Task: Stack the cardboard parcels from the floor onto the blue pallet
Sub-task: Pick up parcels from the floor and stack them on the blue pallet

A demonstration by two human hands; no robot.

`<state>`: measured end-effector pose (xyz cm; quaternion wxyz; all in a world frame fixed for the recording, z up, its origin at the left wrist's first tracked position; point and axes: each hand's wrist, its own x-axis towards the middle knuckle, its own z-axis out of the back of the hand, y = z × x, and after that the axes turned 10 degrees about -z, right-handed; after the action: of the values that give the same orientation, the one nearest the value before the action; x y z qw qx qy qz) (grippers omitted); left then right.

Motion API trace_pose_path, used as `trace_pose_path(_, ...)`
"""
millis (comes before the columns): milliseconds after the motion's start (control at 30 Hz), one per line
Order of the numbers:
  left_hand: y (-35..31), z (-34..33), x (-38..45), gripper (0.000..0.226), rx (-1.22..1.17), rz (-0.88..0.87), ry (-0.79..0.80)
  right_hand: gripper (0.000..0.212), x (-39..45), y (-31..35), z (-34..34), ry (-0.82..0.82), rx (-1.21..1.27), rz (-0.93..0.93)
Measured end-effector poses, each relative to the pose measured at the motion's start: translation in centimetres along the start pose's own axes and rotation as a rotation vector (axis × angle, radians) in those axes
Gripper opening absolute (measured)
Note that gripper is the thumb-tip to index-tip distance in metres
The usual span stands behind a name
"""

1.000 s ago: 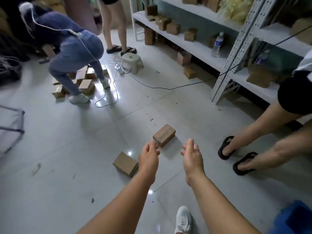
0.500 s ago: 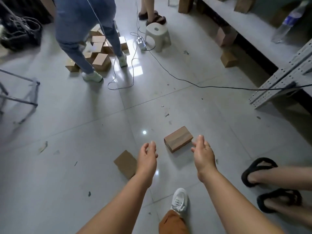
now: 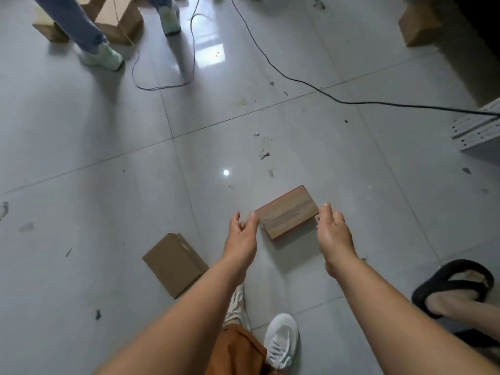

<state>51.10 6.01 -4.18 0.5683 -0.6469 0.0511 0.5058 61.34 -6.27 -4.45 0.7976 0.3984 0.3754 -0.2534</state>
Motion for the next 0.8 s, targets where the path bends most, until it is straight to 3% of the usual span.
trace_pose_path(233, 4.9, -2.8, 10.1, 0.073, 0.107, 0.080, 0.142, 0.059, 12.0, -2.2, -3.5, -0.011, -0.089, 0.013)
trace_pose_path(633, 14.6, -6.2, 22.4, 0.084, 0.043, 0.242, 0.144, 0.076, 27.5, -5.1, -7.8, -0.037, -0.258, 0.049)
trace_pose_path(800, 16.4, -6.9, 23.9, 0.052, -0.072, 0.193, 0.134, 0.072, 29.9, -6.4, -8.7, -0.051, -0.332, 0.061)
